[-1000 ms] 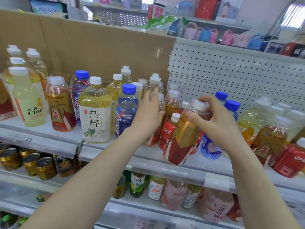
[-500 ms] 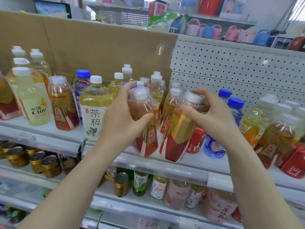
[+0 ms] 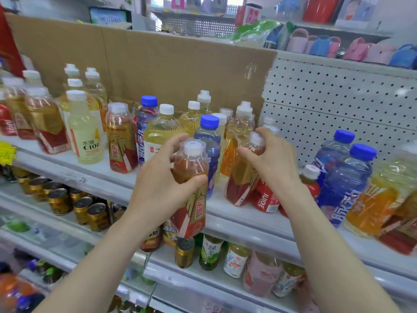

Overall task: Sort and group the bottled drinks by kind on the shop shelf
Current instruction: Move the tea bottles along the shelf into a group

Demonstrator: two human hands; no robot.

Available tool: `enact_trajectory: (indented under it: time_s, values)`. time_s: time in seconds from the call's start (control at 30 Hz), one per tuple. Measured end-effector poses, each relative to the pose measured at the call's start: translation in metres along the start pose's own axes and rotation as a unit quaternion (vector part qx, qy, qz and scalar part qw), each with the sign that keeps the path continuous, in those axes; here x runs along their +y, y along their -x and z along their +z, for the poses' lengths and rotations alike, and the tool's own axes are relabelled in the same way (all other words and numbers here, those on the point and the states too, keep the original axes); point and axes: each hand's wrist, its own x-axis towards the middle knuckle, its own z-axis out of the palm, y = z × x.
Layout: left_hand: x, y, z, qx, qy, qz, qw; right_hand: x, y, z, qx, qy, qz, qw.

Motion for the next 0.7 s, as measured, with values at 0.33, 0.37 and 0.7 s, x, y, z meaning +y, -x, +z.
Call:
enact_trajectory:
  time_s: [0.33, 0.37, 0.7]
  values:
    - [0.000, -0.011, 0.005, -0.012, 0.029, 0.007, 0.999, -0.004, -0.024, 0.004, -0.035, 0.194, 0.018, 0.980]
    - [-0.001, -0.012, 0.005, -0.011, 0.031, 0.007, 0.999, -0.003, -0.028, 0.003, -0.045, 0.201, 0.015, 0.978]
    - [-0.002, -0.018, 0.009, -0.014, 0.034, 0.008, 0.999, -0.005, -0.095, -0.015, -0.139, -0.096, 0.048, 0.984]
